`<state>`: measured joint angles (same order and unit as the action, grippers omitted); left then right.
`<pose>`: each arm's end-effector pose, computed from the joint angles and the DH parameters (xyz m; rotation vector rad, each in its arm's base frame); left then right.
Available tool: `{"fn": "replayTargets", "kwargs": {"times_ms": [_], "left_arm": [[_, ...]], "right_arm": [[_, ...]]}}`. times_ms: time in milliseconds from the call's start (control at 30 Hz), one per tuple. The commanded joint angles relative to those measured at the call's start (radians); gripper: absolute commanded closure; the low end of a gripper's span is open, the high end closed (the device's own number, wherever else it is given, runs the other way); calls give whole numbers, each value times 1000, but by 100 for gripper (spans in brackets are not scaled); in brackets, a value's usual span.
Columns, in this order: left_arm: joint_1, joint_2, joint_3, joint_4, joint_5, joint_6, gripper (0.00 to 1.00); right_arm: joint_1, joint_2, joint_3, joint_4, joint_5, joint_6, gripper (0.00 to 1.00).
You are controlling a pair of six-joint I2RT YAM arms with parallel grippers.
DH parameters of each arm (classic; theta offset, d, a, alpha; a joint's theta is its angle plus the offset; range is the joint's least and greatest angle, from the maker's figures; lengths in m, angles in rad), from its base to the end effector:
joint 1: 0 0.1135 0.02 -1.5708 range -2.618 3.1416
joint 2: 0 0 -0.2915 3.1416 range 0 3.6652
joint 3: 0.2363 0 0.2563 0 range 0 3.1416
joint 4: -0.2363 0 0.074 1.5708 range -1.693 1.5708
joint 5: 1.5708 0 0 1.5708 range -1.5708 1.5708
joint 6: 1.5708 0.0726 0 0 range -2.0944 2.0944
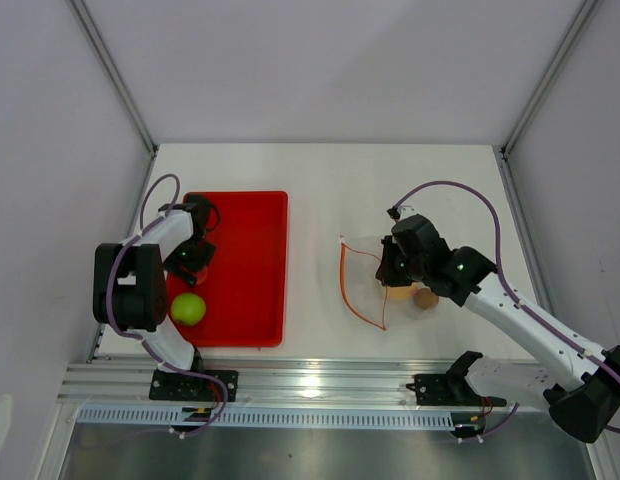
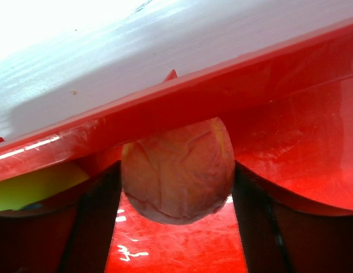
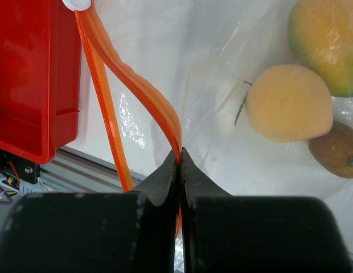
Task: Place the food in the zip-top bag and seal the zipper
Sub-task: Pick up the fake fruit from the bin.
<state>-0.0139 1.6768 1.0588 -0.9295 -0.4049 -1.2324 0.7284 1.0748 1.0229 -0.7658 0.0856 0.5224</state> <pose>0.2923 0.0245 0.1672 -1.6373 2.3346 0.4559 0.1782 0.1507 0.3101 -0.2098 2.4319 0.4802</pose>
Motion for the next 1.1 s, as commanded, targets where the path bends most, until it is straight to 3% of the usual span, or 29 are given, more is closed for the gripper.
{"fn": "replayTargets", "kwargs": {"times_ms": [0, 233, 333, 367, 467, 733, 800, 1067], "left_arm": [[11, -17, 20, 14, 9, 17, 30], [9, -86, 13, 17, -8, 56, 36], [-6, -136, 4, 30, -11, 80, 49], [-11, -152, 0, 41, -8, 86, 58], [-38, -212, -2, 55, 6, 108, 68], [-195, -382, -5, 152, 64, 207, 69], [-239, -440, -20, 198, 99, 238, 76], [-377, -644, -197, 559, 394, 373, 81]], "right_arm": [[-6, -27, 13, -1, 3, -10, 100], [-6, -27, 8, 5, -1, -2, 100], [-6, -26, 8, 10, -3, -1, 100], [-4, -24, 8, 11, -4, -1, 100], [-4, -19, 8, 11, -3, 2, 100], [-6, -16, 12, 10, 3, 5, 100], [-4, -12, 13, 10, 2, 7, 100], [-3, -4, 6, 19, 3, 14, 100]]}}
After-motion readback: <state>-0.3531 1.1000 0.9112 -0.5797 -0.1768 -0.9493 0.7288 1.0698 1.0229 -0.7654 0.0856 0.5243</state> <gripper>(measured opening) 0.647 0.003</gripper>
